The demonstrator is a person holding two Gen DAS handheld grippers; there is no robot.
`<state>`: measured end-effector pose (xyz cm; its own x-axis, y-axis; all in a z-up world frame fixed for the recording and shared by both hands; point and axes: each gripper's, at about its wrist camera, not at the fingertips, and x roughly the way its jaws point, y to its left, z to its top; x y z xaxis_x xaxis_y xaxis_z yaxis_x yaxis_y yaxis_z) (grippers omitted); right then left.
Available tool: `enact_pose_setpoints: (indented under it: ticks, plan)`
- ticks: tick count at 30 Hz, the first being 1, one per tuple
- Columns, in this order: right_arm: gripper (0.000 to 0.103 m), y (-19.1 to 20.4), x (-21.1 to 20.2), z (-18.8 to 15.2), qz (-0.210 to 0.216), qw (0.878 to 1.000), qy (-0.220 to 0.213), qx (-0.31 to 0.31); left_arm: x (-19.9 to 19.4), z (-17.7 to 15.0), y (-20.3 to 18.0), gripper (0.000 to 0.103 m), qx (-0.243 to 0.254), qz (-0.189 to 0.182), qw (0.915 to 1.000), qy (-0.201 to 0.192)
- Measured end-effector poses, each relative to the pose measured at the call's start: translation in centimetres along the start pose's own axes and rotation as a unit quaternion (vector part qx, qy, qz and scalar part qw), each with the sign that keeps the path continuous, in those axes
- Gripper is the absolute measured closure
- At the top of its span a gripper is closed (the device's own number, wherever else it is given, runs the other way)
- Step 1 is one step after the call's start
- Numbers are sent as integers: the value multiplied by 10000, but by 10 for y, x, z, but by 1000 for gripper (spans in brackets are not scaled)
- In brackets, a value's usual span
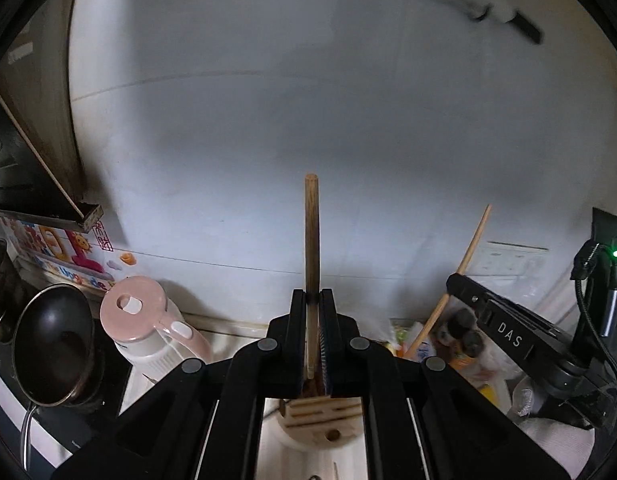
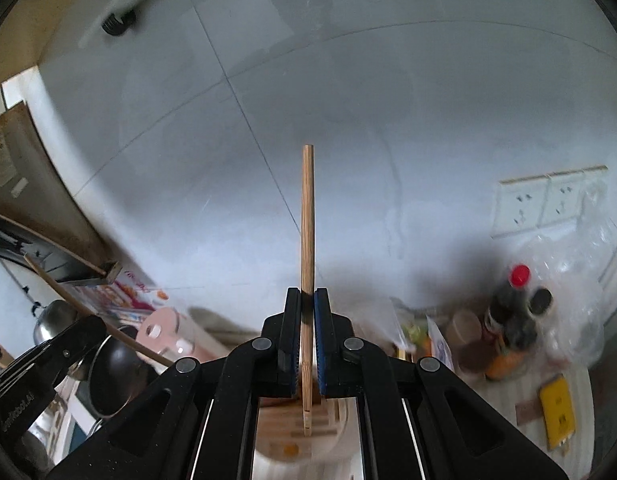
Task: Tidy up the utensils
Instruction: 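Lift both held wooden chopsticks and carry them over the beige holder, then lower both chopsticks into the holder slots and open both tools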
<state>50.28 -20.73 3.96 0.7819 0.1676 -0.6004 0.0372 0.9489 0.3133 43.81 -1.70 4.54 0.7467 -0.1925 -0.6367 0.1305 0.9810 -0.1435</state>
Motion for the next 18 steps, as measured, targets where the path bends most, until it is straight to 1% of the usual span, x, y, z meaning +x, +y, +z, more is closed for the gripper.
enact_pose_setpoints:
  ticks: [4,8,11,16,18]
  plan:
    - [97,8,39,3,-41,10000,53,-49,42,-6,10,99,-164,30,9992,354]
    - [97,10,73,-4,-91,9999,89,-78,78,-20,18,99,-274,64,9975,655]
    - [97,10,93,-12,-112,9998,120,-84,91,-23,19,99,-381,10,9960,808]
    - [97,8,118,-24,-244,9992,256,-194,116,-32,19,99,-412,-93,9926,1141]
    - [97,9,128,-29,-264,9987,356,-244,125,-36,22,99,-453,-203,9903,1296]
